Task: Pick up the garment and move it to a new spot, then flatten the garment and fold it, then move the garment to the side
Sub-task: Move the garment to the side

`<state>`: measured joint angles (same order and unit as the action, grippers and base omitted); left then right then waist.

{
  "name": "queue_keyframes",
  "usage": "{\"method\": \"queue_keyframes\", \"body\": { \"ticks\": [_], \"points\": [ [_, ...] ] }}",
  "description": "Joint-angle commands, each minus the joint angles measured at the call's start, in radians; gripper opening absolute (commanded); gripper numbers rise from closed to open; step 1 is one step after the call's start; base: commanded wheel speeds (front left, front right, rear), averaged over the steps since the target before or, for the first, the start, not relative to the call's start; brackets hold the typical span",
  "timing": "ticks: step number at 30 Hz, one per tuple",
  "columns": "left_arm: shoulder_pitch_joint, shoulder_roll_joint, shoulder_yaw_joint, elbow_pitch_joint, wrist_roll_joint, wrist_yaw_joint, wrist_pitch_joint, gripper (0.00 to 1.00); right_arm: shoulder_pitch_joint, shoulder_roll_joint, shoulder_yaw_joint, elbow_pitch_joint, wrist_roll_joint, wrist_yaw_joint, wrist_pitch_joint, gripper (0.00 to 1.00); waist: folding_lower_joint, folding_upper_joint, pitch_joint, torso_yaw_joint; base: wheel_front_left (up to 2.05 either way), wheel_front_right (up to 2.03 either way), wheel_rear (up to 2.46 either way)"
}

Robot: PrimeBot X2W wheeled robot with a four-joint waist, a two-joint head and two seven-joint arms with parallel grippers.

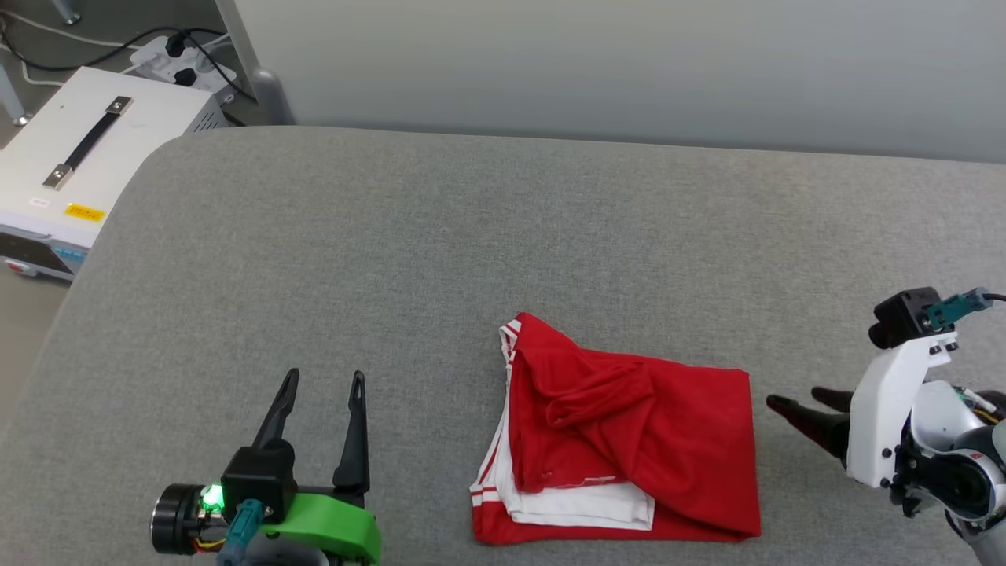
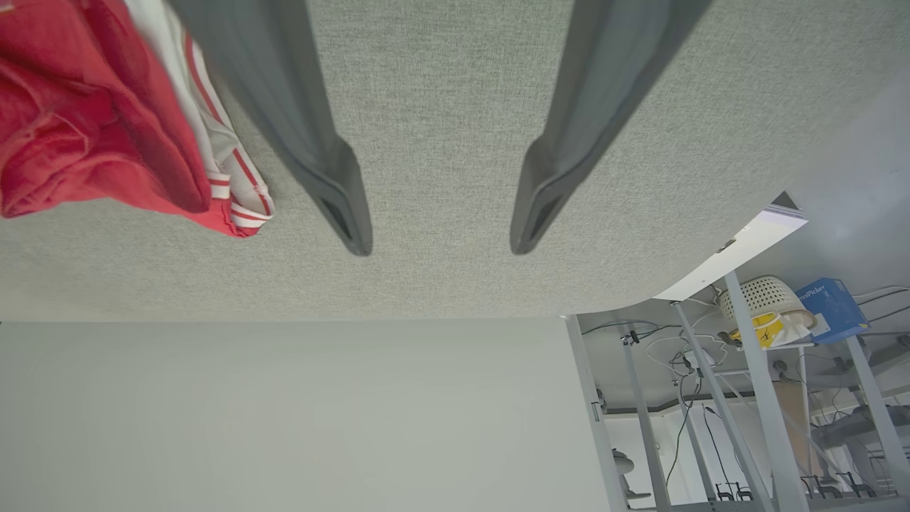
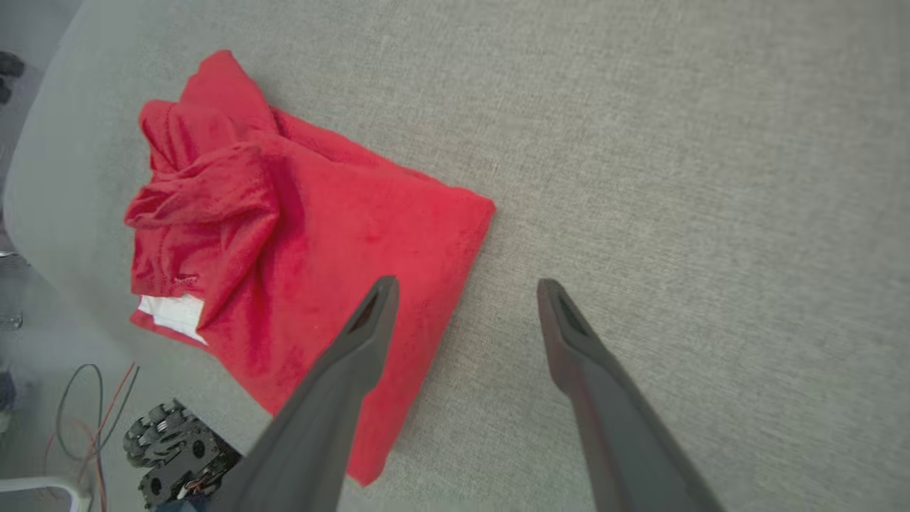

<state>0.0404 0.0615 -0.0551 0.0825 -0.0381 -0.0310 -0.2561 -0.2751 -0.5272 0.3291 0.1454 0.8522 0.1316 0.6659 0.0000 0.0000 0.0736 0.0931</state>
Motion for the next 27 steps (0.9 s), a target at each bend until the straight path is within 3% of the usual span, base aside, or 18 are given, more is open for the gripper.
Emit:
{"method": "queue_keyframes", "body": {
  "ticks": [1,7,18,19,20,21,27],
  "points": [
    [-0.027,-0.004,-0.003,-0.001,-0.009,-0.002,-0.006,1.00,0.003,0.011,0.008,0.012,0.028,-0.001,0.023,1.00,0.0000,0.0000,0.028,0.024,0.00,0.00,0.00],
    [-0.061,-0.006,-0.012,-0.001,-0.013,0.002,-0.006,1.00,0.005,0.043,0.068,0.049,0.070,-0.001,0.059,1.00,0.0000,0.0000,0.075,0.061,0.00,0.00,0.00],
    [-0.092,-0.009,-0.023,0.008,-0.018,0.009,-0.006,1.00,-0.008,0.100,0.204,0.176,0.049,-0.001,-0.041,1.00,0.0000,0.0000,0.110,0.095,0.00,0.00,0.00],
    [-0.093,-0.009,-0.024,0.008,-0.019,0.010,-0.006,1.00,-0.010,0.098,0.217,0.177,0.047,-0.001,-0.054,0.81,0.0000,0.0000,0.110,0.094,0.00,0.00,0.00],
    [-0.093,-0.010,-0.025,0.009,-0.020,0.012,-0.006,1.00,-0.013,0.095,0.226,0.179,0.046,-0.001,-0.076,0.34,0.0000,0.0000,0.110,0.093,0.00,0.00,0.00],
    [-0.092,-0.010,-0.025,0.009,-0.020,0.013,-0.006,1.00,-0.017,0.092,0.234,0.180,0.048,-0.001,-0.089,0.00,0.0000,0.0000,0.108,0.092,0.00,0.00,0.00],
    [-0.084,-0.010,-0.027,0.017,-0.022,0.017,-0.006,1.00,-0.074,0.039,0.281,0.139,0.017,-0.001,-0.216,0.00,0.0000,0.0000,0.085,0.068,0.00,0.00,0.00]
  ]
}}
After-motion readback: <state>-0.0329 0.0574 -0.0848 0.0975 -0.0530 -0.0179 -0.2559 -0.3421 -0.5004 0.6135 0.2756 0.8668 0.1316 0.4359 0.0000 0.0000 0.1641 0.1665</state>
